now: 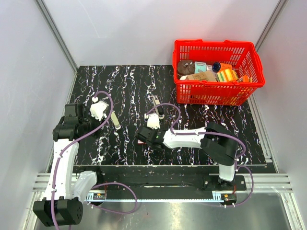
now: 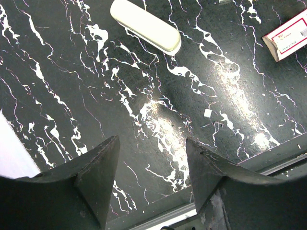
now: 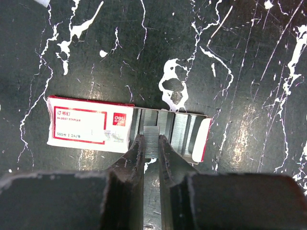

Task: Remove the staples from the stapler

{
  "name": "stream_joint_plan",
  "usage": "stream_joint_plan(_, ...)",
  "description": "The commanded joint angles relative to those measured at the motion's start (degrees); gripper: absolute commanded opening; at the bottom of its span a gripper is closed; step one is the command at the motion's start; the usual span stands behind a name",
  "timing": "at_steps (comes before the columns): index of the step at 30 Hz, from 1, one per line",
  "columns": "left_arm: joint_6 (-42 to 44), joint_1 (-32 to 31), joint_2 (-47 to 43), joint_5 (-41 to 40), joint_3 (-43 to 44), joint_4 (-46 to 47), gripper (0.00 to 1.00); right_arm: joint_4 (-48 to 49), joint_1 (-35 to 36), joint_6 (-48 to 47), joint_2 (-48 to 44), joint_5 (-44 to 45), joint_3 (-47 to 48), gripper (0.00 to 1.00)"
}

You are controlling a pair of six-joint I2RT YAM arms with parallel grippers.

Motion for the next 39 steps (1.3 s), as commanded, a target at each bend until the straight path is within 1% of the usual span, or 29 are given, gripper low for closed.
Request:
stream_joint_plan(1,0.49,0.34,-0.56,0.51,0.11,2.05,0.62,1.7,-0.6,0.75,0.16,2.01,-0.07,0.04)
stream_joint_plan(8,0.57,0.25,-0.56,0.6,0.02,2.14,0.62,2.14,-0.87,0.49,0.6,1.57,0.01,0.05)
stream_joint_plan(13,0.66,0.34,-0.56,0.34,0.2,2.05,0.62,2.05,-1.13,0.49,1.22,1.14,0.37,0.09)
stream_joint_plan(22,0.66,0.34,-0.91,0.25,0.2,2.14,0.62,2.22,-1.22,0.58,1.31,1.05,0.37,0.12)
stream_joint_plan(27,0.57,0.43,-0.91,0.25,0.37,2.05,0.63,2.14,-1.31,0.49,1.31,0.87,0.28,0.17)
stream_joint_plan(30,0.49,0.34,-1.0,0.25,0.2,2.05,0.63,2.22,-1.31,0.58,1.22,0.52,0.28,0.24)
stream_joint_plan(32,0.57,0.34,-1.0,0.08,0.2,2.05,0.63,2.23,-1.31,0.58,1.04,0.43,0.19,0.27)
stream_joint_plan(39,0.49,0.34,-1.27,0.08,0.2,2.05,0.63,2.23,-1.31,0.32,-0.63,0.34,-0.69,0.29)
